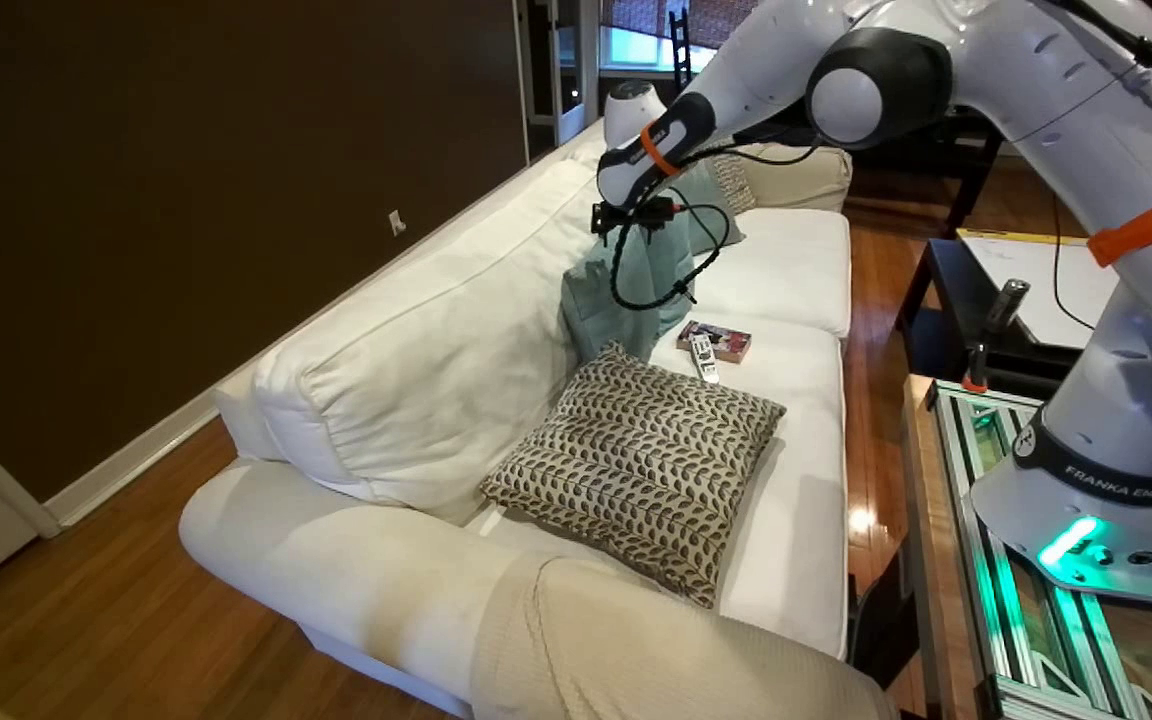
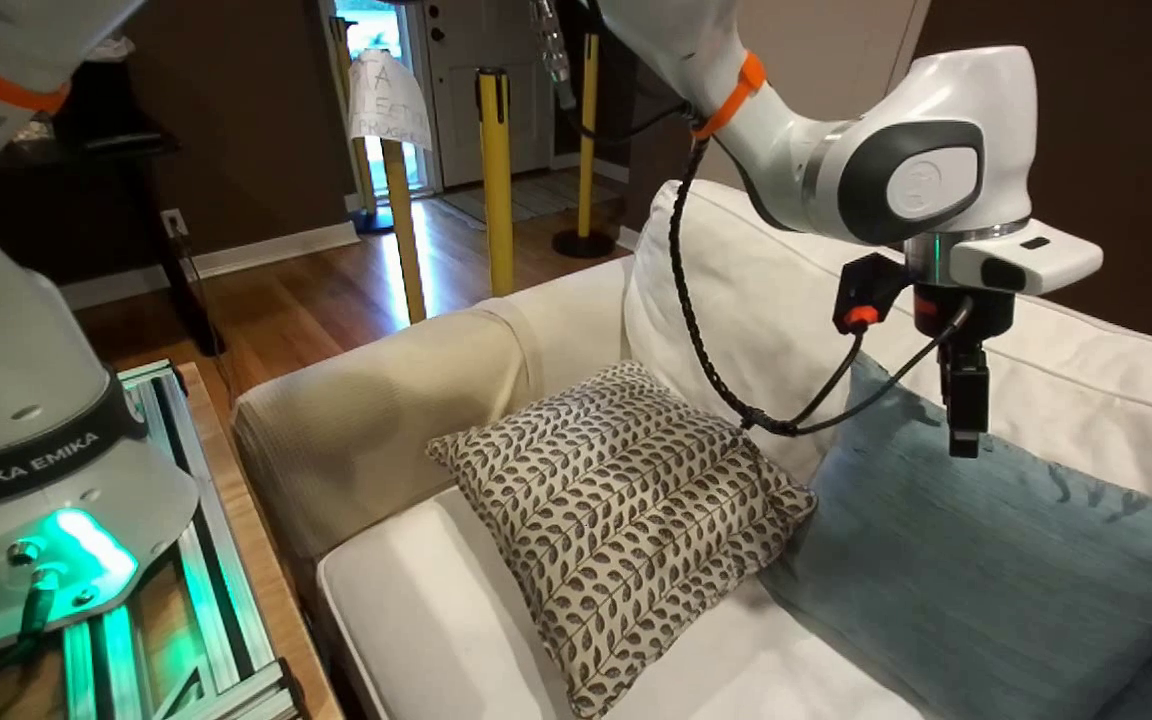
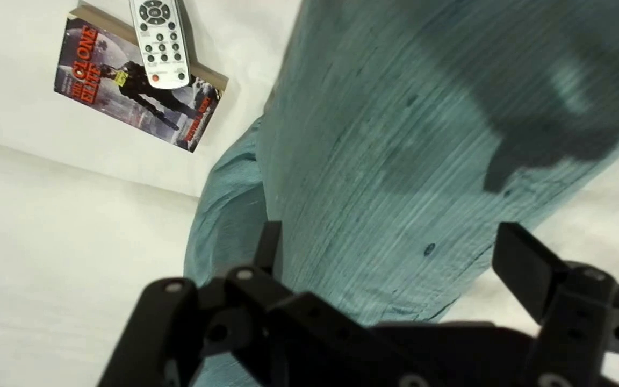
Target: Pick up the beige and black pillow on the far left and lay it on the couch, pick up the blue pillow and stack it on the lying beige and black pillow
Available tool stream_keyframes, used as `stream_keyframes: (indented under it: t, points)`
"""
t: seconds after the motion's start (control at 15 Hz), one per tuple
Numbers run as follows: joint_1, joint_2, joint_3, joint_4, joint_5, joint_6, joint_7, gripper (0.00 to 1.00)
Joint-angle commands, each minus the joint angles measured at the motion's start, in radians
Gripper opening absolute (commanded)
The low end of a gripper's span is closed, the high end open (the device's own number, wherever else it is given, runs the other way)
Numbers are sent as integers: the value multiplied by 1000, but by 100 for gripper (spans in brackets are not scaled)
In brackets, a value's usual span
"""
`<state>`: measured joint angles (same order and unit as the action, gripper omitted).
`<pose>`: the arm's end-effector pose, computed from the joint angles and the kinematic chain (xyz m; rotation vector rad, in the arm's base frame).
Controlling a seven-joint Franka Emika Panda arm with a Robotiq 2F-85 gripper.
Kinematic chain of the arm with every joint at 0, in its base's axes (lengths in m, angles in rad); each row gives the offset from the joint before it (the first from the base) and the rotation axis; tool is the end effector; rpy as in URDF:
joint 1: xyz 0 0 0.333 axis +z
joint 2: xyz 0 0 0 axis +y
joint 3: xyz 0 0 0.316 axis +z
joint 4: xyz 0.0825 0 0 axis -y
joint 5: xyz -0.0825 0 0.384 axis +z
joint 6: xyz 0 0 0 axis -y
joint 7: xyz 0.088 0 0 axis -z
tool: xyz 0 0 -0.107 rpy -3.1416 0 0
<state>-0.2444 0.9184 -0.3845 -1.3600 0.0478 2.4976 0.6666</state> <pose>0.6563 -0.3862 0.2205 2.4110 -1.5576 0.4098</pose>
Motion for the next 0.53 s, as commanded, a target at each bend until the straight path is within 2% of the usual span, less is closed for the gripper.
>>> stream_keyframes:
  t: [0.0, 0.47]
  points:
    - [-43, 129, 22, 206, 25, -80, 27, 100]
    - [-87, 307, 56, 485, 50, -210, 48, 100]
